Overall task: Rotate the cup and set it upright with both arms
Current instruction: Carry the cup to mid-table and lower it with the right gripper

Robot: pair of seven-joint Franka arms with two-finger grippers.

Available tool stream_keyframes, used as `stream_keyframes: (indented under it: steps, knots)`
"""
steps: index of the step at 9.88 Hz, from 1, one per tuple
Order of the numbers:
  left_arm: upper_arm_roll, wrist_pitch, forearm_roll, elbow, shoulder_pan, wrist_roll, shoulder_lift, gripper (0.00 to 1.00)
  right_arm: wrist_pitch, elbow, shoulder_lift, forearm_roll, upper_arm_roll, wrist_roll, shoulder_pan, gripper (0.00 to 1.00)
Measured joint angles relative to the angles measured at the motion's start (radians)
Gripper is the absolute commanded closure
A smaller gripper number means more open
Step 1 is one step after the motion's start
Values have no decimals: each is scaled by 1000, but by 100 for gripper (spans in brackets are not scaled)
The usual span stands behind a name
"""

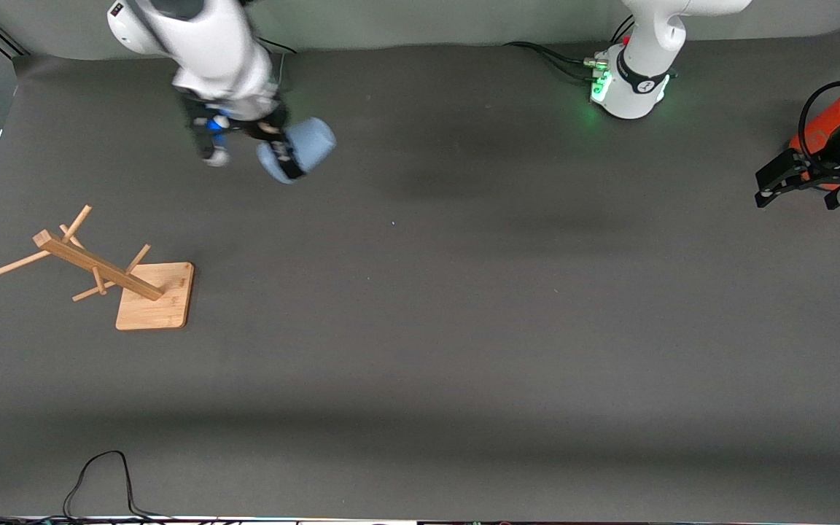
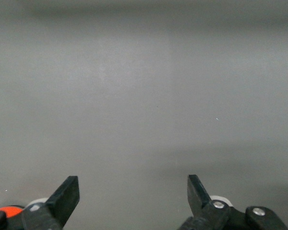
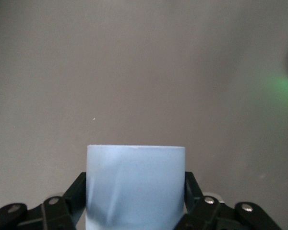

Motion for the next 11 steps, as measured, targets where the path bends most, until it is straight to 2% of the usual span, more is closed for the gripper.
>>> stream_keyframes:
  steps: [3, 7, 9, 11]
  knots:
    - [1, 0, 0, 0, 1, 0, 3, 0, 29, 246, 321, 1, 1, 262, 102, 35]
    - [2, 0, 0, 0, 2, 0, 7, 0, 64, 491, 683, 2, 1, 529, 196, 35]
    - [2, 0, 0, 0, 2, 0, 7, 0, 80, 585, 819, 2, 1, 607, 220, 35]
    - [2, -2, 0, 0, 2, 0, 8, 0, 117, 619, 898, 2, 1, 655, 236, 35]
